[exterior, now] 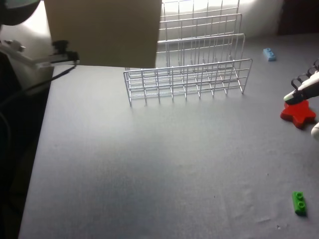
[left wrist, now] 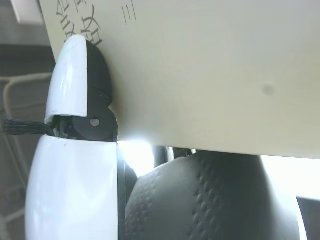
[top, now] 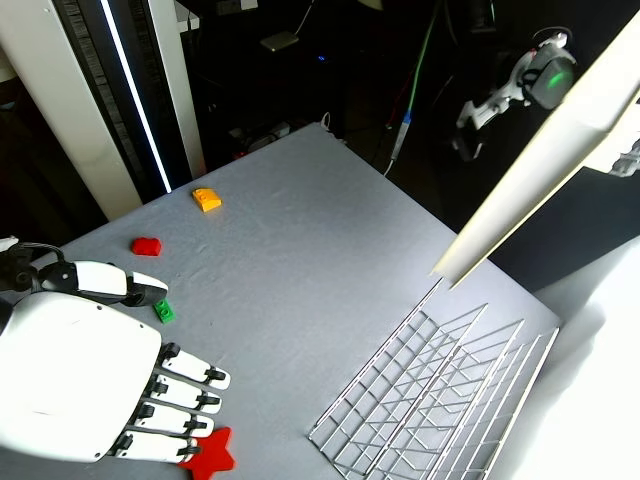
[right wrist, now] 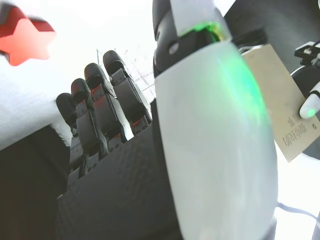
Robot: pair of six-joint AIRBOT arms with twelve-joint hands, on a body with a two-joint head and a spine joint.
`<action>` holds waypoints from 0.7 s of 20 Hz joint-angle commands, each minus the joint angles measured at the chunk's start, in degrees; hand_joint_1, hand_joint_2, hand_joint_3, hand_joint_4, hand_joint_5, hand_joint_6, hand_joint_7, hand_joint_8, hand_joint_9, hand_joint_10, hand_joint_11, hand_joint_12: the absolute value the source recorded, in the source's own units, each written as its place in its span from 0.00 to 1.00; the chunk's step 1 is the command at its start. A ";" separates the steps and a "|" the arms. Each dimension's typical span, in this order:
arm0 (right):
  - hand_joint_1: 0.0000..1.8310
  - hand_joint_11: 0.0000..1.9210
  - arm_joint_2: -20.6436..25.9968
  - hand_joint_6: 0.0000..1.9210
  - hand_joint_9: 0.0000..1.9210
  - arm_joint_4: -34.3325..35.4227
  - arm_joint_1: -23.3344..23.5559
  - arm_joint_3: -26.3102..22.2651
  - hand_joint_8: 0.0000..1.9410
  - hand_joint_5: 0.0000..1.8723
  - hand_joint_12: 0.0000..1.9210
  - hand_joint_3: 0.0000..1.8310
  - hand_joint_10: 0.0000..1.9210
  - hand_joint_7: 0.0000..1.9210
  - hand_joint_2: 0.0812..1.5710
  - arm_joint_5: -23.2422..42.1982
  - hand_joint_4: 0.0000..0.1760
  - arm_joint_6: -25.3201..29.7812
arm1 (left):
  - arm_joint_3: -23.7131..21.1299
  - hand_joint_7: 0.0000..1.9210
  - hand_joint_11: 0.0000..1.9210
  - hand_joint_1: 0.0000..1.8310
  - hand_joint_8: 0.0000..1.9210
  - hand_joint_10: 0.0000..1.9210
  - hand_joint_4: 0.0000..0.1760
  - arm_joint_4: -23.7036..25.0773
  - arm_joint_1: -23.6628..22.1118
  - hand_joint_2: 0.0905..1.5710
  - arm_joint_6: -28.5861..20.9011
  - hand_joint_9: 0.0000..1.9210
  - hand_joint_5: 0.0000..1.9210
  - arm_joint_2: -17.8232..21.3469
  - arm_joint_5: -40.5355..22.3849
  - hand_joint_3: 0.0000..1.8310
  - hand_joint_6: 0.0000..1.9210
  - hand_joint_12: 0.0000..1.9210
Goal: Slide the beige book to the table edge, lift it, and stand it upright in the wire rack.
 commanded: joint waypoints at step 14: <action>0.12 0.00 0.76 0.00 0.13 1.18 0.80 0.02 0.00 0.13 0.38 0.00 0.00 0.13 0.67 -4.32 0.00 0.68 | 6.57 0.35 0.38 0.81 0.66 0.68 0.00 -1.61 -2.30 0.75 -1.12 0.39 0.38 -8.15 -8.01 0.00 0.67 0.82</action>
